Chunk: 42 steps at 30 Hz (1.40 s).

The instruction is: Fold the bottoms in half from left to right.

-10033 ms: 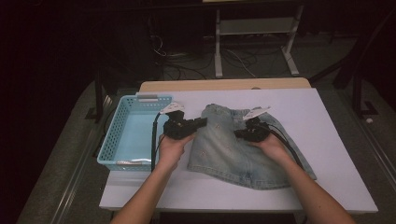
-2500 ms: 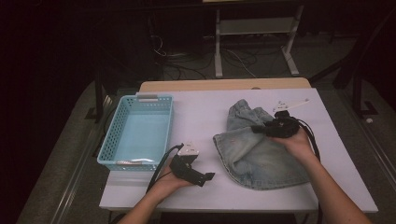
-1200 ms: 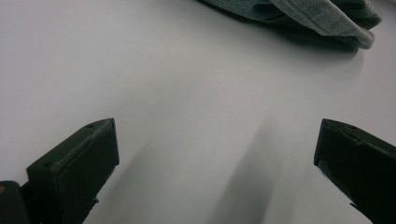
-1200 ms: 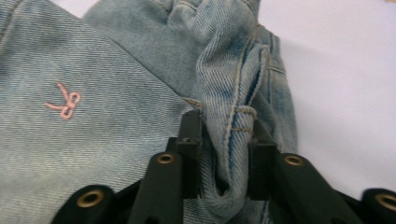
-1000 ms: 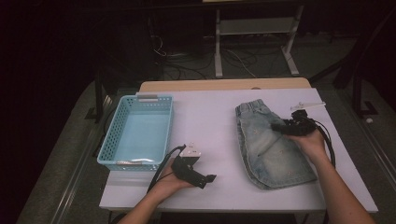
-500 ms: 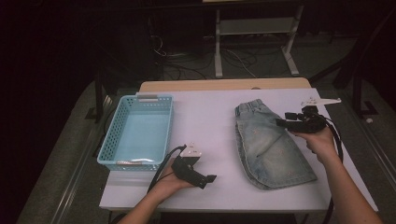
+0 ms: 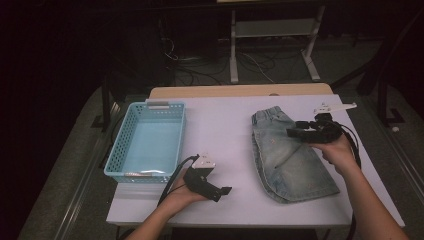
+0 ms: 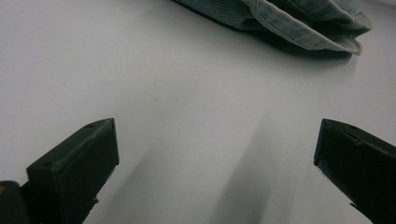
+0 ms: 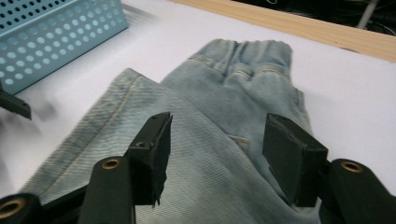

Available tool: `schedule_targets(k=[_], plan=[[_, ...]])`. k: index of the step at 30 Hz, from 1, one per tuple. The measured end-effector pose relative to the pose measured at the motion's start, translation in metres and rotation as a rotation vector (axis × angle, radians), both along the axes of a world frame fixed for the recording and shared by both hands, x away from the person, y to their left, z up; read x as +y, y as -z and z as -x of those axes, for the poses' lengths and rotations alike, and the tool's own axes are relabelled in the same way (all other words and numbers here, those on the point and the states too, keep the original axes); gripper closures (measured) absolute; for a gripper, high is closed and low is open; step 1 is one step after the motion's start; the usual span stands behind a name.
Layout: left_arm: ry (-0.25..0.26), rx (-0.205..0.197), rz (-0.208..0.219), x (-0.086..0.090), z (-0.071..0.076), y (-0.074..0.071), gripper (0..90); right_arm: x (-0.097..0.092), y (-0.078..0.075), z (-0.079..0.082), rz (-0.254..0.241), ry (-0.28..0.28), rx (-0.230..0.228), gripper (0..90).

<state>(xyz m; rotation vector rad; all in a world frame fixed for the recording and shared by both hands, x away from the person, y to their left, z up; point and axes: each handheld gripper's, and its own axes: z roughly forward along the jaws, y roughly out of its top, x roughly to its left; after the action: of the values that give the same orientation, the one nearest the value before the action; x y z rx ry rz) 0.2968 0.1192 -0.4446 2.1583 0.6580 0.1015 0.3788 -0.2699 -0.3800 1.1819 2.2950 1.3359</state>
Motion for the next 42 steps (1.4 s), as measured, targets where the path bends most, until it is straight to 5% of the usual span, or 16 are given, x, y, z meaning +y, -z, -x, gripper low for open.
schedule_targets(k=[30,42], plan=[[-0.002,-0.004,0.003,0.001,0.0,-0.001,0.0,0.087,-0.003,-0.036,0.028,-0.151,0.028,43.7],[-0.001,-0.003,0.0,0.002,0.0,-0.001,0.0,0.111,0.009,-0.048,0.13,-0.188,0.062,48.1]])
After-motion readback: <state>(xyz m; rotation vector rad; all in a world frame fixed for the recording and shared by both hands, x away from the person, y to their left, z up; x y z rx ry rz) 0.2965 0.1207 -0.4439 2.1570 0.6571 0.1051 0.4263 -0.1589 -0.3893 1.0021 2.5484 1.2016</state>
